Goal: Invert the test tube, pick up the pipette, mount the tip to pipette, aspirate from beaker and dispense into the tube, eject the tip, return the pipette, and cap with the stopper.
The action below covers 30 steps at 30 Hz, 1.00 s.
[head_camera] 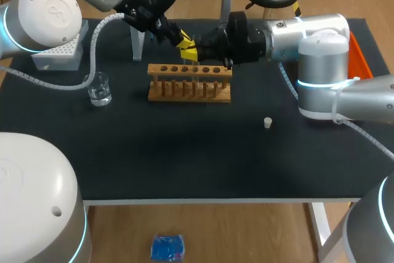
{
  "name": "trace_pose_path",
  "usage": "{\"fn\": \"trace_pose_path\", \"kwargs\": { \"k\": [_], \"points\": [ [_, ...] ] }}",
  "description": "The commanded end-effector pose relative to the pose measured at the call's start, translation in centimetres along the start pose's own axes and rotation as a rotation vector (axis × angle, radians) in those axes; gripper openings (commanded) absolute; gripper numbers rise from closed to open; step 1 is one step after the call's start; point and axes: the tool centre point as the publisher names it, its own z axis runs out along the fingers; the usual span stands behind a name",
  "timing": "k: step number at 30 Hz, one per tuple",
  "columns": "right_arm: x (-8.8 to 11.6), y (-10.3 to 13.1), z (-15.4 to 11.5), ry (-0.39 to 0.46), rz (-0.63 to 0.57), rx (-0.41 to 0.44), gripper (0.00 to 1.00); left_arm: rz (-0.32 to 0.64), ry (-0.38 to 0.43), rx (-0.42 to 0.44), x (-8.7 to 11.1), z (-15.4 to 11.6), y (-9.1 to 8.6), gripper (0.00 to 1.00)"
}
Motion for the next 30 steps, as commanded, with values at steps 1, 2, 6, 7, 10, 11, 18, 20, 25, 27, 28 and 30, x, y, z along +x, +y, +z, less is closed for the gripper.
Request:
{"fn": "trace_pose_path", "kwargs": {
  "k": [1,2,6,7,10,11,18,20,25,27,28,30],
  "points": [
    [0.4,-0.1,-0.1,-0.005,-0.002,0.0,0.0,-0.001,0.001,-0.004,-0.4,-0.1,-0.1,0.0],
    [0.5,-0.1,-0.1,-0.007,-0.003,0.001,0.0,-0.001,0.001,-0.004,-0.4,-0.1,-0.1,0.0],
    [0.5,-0.1,-0.3,-0.012,-0.005,0.005,0.0,-0.001,0.001,-0.004,-0.4,-0.1,-0.1,0.0],
    [0.4,-0.1,-0.4,-0.014,-0.004,0.007,0.0,-0.001,0.001,-0.004,-0.4,-0.1,-0.1,0.0],
    [0.4,-0.1,-0.5,-0.015,-0.004,0.009,0.0,-0.001,0.001,-0.004,-0.4,-0.1,-0.1,0.0],
    [0.4,-0.1,-0.6,-0.016,-0.006,0.01,0.0,-0.001,0.001,-0.004,-0.4,-0.1,-0.1,0.0],
    [0.4,0.0,-0.6,-0.015,-0.006,0.017,0.0,-0.001,0.001,-0.004,-0.4,-0.1,-0.1,0.0],
    [0.5,0.0,-0.7,-0.013,-0.007,0.021,0.0,-0.001,0.001,-0.004,-0.4,-0.1,-0.1,1.0],
    [0.6,0.0,-0.7,-0.011,-0.007,0.028,0.0,-0.001,0.001,-0.004,-0.4,-0.1,-0.1,1.0],
    [0.6,0.0,-0.8,-0.011,-0.008,0.032,0.0,-0.001,0.001,-0.004,-0.4,-0.1,-0.1,1.0],
    [0.7,0.0,-1.0,-0.012,-0.008,0.034,0.0,-0.001,0.001,-0.004,-0.4,-0.1,-0.1,1.0],
    [0.7,0.1,-1.4,-0.014,-0.01,0.038,0.0,-0.001,0.001,-0.004,-0.4,-0.1,-0.1,1.0]
  ]
}}
